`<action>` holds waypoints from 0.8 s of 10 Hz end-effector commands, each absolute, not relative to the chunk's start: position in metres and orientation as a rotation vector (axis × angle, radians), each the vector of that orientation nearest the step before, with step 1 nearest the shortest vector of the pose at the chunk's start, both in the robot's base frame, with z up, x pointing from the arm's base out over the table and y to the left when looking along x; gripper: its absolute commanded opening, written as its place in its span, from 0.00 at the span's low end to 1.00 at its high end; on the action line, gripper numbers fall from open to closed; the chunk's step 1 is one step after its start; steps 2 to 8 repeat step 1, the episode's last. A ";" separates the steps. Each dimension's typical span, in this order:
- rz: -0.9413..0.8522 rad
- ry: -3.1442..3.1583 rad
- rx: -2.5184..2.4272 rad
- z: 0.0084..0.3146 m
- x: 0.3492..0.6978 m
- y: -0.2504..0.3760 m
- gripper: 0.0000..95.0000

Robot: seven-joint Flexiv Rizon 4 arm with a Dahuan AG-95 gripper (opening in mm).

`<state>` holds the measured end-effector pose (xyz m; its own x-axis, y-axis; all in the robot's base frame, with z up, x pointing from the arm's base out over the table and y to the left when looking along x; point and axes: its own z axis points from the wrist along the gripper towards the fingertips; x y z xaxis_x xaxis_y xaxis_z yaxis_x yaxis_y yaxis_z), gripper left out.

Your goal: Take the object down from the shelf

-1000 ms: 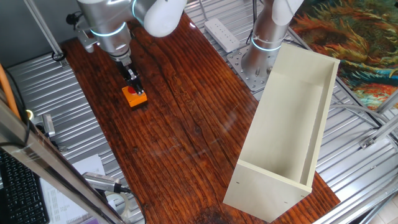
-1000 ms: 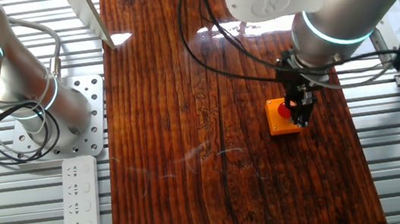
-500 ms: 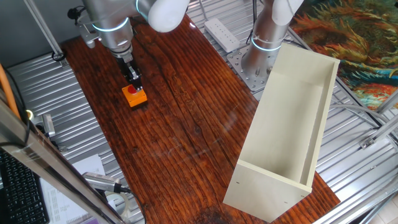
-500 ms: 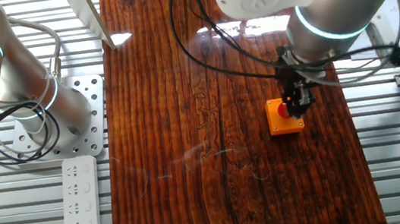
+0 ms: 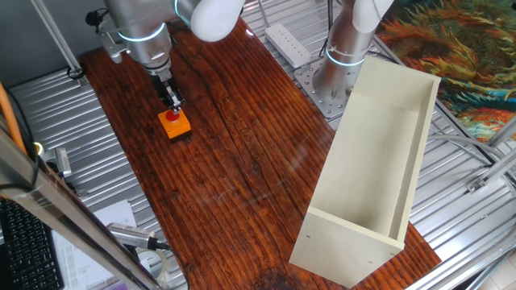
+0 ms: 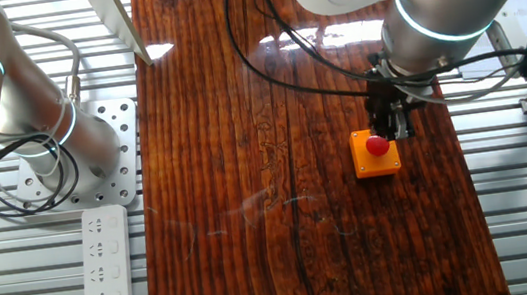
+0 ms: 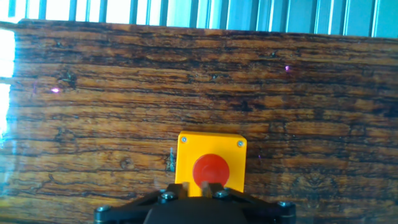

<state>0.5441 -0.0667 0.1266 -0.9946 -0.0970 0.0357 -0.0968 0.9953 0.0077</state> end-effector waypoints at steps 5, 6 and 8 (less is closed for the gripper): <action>-0.008 -3.103 0.150 0.126 0.544 -0.067 0.00; -0.008 -3.103 0.150 0.126 0.544 -0.067 0.00; -0.008 -3.103 0.150 0.126 0.544 -0.067 0.00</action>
